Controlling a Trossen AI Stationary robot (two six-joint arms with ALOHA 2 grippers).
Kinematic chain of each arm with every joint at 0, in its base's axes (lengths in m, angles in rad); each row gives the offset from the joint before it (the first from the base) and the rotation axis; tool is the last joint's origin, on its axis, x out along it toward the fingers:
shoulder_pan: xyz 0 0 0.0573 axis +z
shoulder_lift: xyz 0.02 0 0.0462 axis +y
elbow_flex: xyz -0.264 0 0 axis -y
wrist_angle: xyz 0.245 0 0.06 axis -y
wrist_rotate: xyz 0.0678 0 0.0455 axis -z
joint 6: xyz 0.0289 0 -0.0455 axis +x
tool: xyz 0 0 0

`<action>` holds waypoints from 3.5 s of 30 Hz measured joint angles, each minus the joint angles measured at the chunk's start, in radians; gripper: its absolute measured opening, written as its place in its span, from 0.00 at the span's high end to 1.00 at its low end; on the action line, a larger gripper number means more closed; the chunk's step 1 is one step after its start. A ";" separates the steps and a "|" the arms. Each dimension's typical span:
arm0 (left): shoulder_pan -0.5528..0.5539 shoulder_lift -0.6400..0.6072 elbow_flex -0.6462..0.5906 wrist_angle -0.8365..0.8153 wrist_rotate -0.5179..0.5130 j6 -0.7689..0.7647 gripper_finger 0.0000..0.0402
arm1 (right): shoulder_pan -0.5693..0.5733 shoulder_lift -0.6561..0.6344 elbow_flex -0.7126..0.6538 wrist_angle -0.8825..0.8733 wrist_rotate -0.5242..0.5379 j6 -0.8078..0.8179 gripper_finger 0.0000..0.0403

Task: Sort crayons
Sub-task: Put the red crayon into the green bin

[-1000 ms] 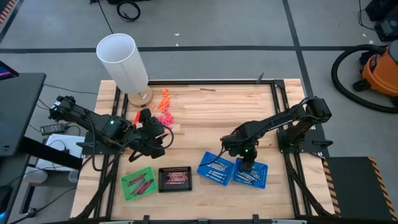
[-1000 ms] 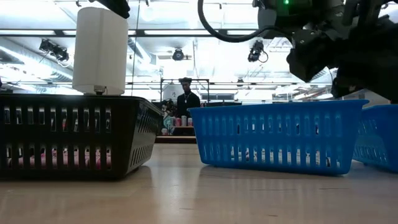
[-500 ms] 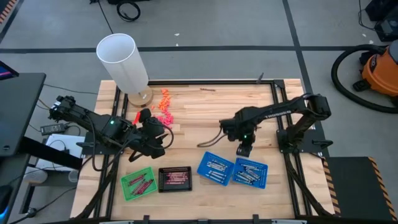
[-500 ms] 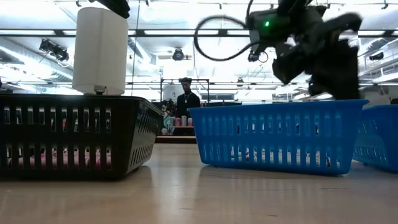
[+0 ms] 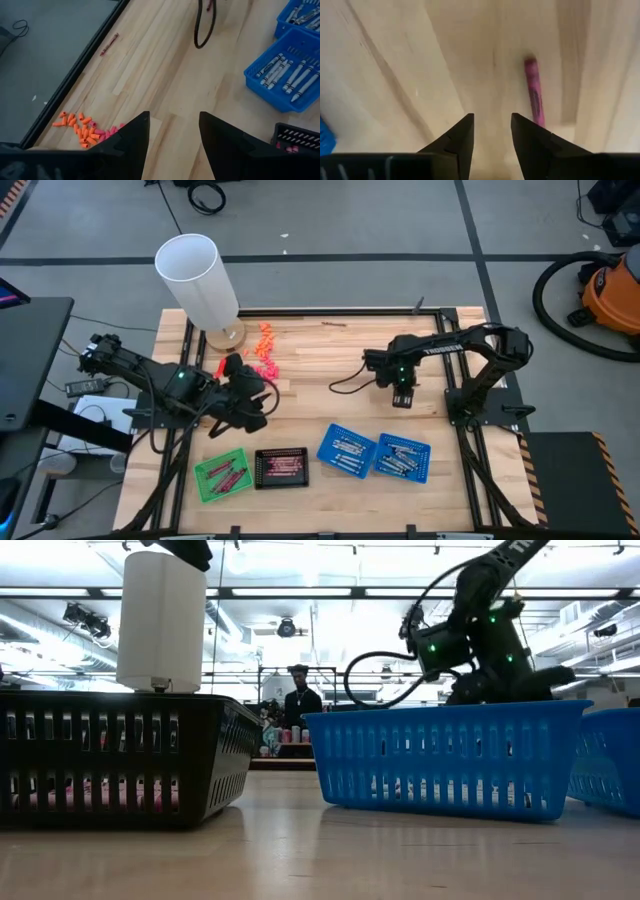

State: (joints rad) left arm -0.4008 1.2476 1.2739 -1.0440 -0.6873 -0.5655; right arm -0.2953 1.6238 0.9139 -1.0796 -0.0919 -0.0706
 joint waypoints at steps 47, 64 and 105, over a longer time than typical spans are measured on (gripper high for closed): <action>0.004 0.001 -0.039 0.161 -0.001 -0.050 0.55 | -0.041 -0.086 -0.084 0.317 -0.127 -0.080 0.95; 0.071 0.036 -0.504 1.152 0.079 -0.109 0.55 | 0.041 -0.089 0.329 0.374 -0.369 0.025 0.98; 0.169 0.142 -0.422 1.347 0.153 0.163 0.72 | 0.239 -0.090 0.392 0.869 -0.241 0.106 0.98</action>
State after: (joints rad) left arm -0.2321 1.3895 0.8516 0.3034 -0.5345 -0.4028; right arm -0.0560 1.5341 1.3056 -0.2103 -0.3333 0.0349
